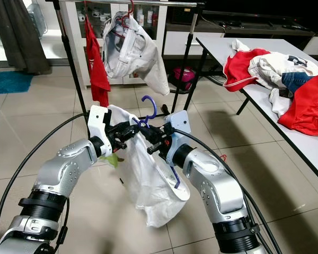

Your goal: Hang hanger

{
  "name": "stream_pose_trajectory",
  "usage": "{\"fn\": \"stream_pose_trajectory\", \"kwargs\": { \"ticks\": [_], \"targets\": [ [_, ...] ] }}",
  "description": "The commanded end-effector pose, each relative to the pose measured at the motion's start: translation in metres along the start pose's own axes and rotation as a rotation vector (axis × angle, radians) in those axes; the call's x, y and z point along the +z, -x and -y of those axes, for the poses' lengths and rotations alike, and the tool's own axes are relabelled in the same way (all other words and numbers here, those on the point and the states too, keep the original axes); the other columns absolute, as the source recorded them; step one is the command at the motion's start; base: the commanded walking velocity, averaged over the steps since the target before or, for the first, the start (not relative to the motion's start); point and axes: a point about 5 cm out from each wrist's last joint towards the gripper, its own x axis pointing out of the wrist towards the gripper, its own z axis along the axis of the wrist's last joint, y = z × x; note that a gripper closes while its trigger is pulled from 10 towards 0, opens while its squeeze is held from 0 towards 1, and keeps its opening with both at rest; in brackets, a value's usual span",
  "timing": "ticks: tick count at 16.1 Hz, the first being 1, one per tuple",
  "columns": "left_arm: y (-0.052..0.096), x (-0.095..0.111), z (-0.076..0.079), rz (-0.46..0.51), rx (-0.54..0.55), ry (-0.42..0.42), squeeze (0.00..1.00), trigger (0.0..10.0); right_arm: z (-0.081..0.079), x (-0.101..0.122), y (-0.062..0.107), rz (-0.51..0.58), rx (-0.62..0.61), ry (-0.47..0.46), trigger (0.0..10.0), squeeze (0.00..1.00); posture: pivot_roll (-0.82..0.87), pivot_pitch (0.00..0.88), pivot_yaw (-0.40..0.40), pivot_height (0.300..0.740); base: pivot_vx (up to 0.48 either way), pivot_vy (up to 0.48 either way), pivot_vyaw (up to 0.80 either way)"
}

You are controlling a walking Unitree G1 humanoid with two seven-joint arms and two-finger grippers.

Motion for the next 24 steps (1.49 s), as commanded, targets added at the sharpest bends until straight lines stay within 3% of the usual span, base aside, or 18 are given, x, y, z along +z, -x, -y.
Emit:
{"fn": "stream_pose_trajectory", "kwargs": {
  "ticks": [1, 9, 11, 13, 16, 18, 19, 22, 23, 24],
  "targets": [
    [-0.004, 0.003, 0.002, -0.004, 0.0, -0.022, 0.0, 0.0, -0.003, 0.011, 0.0, 0.031, 0.021, 0.035, 10.0, 0.0, -0.11, 0.0, -0.08, 0.74, 0.0, 0.0, 0.0],
    [-0.004, 0.006, 0.002, 0.03, -0.005, -0.046, 0.0, 0.0, -0.001, 0.011, 0.0, 0.028, 0.01, 0.034, 10.0, 0.0, -0.11, 0.0, -0.08, 0.74, 0.0, 0.0, 0.0],
    [0.001, 0.011, 0.002, 0.064, -0.003, -0.028, 0.0, 0.0, 0.002, 0.008, 0.0, 0.012, -0.013, 0.037, 10.0, 0.0, -0.11, 0.0, -0.085, 0.74, 0.0, 0.0, 0.0],
    [0.013, 0.014, 0.002, 0.1, 0.02, 0.006, 0.0, 0.0, 0.015, 0.001, -0.001, -0.03, -0.13, 0.031, 10.0, 0.0, -0.1, 0.0, -0.088, 0.74, 0.0, 0.0, 0.0],
    [0.019, 0.014, -0.006, 0.113, 0.1, 0.021, 0.0, 0.0, 0.016, 0.0, 0.0, -0.037, -0.15, 0.031, 10.0, 0.0, -0.1, 0.0, -0.087, 0.74, 0.0, 0.0, 0.0],
    [0.024, 0.018, -0.009, 0.146, 0.165, 0.058, 0.0, 0.0, 0.043, -0.01, 0.005, -0.095, -0.399, 0.013, 10.0, 0.0, -0.09, 0.0, -0.08, 0.74, 0.0, 0.0, 0.0],
    [0.024, 0.018, -0.009, 0.145, 0.167, 0.061, 0.0, 0.0, 0.045, -0.01, 0.006, -0.095, -0.425, 0.013, 10.0, 0.0, -0.09, 0.0, -0.08, 0.74, 0.0, 0.0, 0.0],
    [0.022, 0.008, 0.007, 0.093, 0.09, 0.065, 0.0, 0.0, 0.062, -0.002, 0.014, -0.017, -0.625, -0.028, 10.0, 0.0, -0.1, 0.0, -0.072, 0.74, 0.0, 0.0, 0.0],
    [0.019, 0.002, 0.012, 0.063, 0.083, 0.061, 0.0, 0.0, 0.074, 0.004, 0.021, 0.039, -0.76, -0.074, 10.0, 0.0, -0.11, 0.0, -0.069, 0.74, 0.0, 0.0, 0.0],
    [0.019, 0.001, 0.012, 0.059, 0.089, 0.061, 0.0, 0.0, 0.076, 0.004, 0.023, 0.042, -0.789, -0.075, 10.0, 0.0, -0.11, 0.0, -0.068, 0.74, 0.0, 0.0, 0.0]
  ]
}}
